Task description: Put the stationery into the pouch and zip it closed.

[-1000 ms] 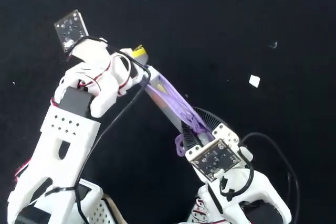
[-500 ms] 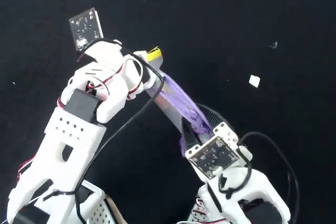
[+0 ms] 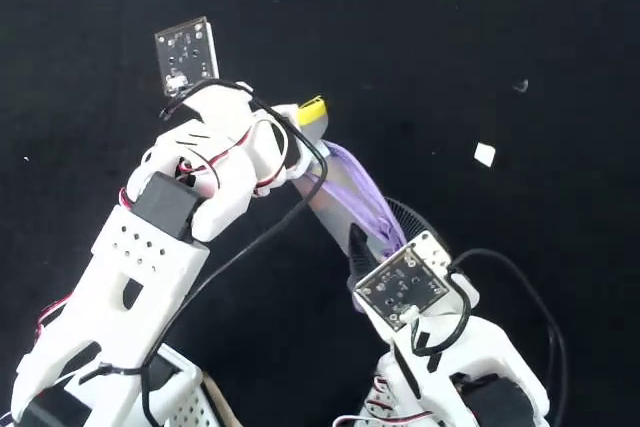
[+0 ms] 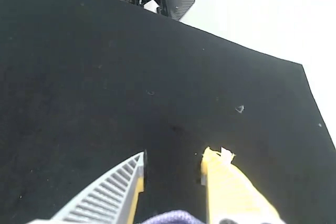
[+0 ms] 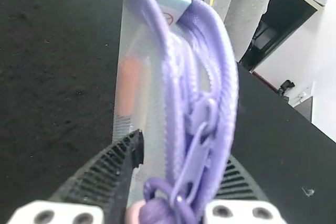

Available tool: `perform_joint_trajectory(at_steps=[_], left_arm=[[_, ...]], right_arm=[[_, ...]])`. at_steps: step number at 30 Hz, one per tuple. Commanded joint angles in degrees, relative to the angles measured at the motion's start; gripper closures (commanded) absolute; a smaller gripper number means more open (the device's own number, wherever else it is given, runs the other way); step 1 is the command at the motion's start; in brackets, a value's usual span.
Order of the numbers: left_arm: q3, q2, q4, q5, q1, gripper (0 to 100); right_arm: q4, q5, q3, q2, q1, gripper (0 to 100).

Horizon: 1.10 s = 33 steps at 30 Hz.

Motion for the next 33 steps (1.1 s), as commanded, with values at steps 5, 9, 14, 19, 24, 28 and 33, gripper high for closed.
perform_joint_trajectory(at_steps=[5,9,14,19,24,28,33], left_arm=[[3.5,1.1,2.9,-2.1,7.3,82],[0.2,1.3,7.6,-7.0,7.3,82],[-2.1,1.1,10.3,-7.3,6.4,82],[-4.2,0.7,10.1,-6.1,-2.8,82],[-6.6,-4.2,10.0,-2.7,-15.5,82],[-7.3,-9.8,9.7,-2.7,-24.2,82],[-6.7,-13.1,7.8,-2.7,-26.9,82]], right_arm=[[-0.4,0.1,-1.0,-2.5,0.4,81.0],[-0.3,3.7,-0.4,-2.5,0.6,81.0],[-0.3,4.2,0.5,-2.5,0.4,81.0],[-0.3,4.2,0.2,-2.5,0.4,81.1],[-0.3,4.3,0.1,-2.6,0.4,81.2],[-0.3,4.3,0.1,-2.6,0.4,85.3],[-1.9,4.4,0.6,-2.4,0.4,98.6]])
